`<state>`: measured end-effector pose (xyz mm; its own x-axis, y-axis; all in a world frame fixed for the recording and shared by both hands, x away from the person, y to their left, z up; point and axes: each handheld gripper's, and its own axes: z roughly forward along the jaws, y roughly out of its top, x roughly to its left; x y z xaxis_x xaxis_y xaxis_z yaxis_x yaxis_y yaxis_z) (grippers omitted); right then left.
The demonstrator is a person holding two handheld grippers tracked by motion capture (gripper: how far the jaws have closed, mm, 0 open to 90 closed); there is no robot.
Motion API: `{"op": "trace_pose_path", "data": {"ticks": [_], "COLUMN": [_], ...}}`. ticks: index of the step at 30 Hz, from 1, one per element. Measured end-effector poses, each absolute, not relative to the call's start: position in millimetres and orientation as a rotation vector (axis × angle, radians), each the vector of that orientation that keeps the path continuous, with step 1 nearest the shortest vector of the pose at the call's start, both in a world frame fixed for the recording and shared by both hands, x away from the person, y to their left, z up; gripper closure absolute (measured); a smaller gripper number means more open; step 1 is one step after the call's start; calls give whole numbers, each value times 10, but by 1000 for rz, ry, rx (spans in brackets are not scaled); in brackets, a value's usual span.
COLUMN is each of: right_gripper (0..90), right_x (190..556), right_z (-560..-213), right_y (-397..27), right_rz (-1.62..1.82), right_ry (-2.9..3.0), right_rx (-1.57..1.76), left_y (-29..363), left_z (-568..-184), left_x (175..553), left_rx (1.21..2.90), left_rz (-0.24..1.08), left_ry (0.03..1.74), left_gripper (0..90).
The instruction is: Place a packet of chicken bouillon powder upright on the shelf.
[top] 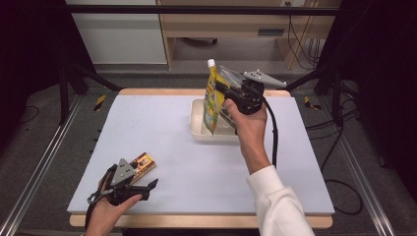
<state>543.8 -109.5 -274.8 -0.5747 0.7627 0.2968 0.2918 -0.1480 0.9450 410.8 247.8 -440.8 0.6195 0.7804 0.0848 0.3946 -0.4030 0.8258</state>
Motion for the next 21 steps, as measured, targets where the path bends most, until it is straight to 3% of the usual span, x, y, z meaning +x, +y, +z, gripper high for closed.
{"op": "trace_pose_path", "data": {"ticks": [21], "right_gripper": [900], "right_x": [5705], "right_z": [-3060], "right_y": [-1029], "right_rz": [1777], "right_ry": [1663], "right_rx": [1185], "left_y": [2469], "left_z": [-4426], "left_x": [4118], "left_rx": [2035], "left_rz": [585], "left_ry": [915], "left_gripper": [95]}}
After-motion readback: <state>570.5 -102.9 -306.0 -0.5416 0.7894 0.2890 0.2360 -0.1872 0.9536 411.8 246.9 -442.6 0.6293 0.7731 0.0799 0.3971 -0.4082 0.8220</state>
